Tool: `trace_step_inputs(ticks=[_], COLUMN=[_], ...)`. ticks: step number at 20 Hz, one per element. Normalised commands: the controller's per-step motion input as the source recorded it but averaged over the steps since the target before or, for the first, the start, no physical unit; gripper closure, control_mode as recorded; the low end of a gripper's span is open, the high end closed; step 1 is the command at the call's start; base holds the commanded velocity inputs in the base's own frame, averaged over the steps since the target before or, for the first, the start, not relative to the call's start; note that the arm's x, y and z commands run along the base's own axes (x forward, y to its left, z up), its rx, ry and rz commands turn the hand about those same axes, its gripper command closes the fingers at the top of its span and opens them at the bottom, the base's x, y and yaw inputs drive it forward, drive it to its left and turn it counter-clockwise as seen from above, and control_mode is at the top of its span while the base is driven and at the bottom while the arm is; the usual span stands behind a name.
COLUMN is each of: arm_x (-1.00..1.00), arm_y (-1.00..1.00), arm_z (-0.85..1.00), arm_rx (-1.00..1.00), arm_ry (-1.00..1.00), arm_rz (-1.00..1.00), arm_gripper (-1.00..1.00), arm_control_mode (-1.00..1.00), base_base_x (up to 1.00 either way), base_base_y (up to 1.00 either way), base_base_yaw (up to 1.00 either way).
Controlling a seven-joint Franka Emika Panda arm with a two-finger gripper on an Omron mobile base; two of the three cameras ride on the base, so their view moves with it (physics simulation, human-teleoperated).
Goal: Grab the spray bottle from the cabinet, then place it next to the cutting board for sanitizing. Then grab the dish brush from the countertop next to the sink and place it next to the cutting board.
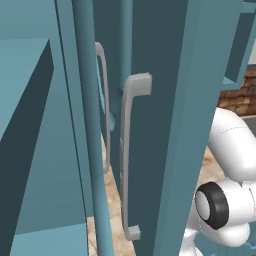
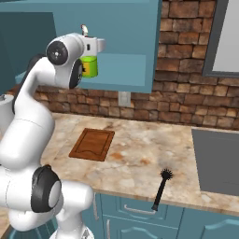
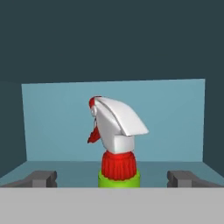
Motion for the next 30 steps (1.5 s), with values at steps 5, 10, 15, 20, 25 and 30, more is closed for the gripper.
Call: trace_step_inputs(ticks=[5,10,15,20,25,30], arm_x=[0.24,0.01,0.02,0.00,-0.06,-0.39], arm_y=[0.00,-0.01,0.00,0.00,0.00,0.00], arm_z=[-0.04,-0.07,-0.04,0.00,-0.02,-0.03], arm_rx=[0.00,0.00,0.00,0.00,0.00,0.00], arm_ry=[0.00,0.00,0.00,0.00,0.00,0.00], arm_rz=[0.00,0.00,0.00,0.00,0.00,0.00], arm_gripper=[-1.00,-1.00,1.00,1.00,1.00,1.00], arm_control_mode=[-1.00,-1.00,-1.00,-1.00,-1.00,-1.00], base_base_x=[0.00,0.00,0.00,0.00,0.00,0.00], base_base_y=[0.00,0.00,0.00,0.00,0.00,0.00], base_base_yaw=[0.00,0.00,0.00,0.00,0.00,0.00])
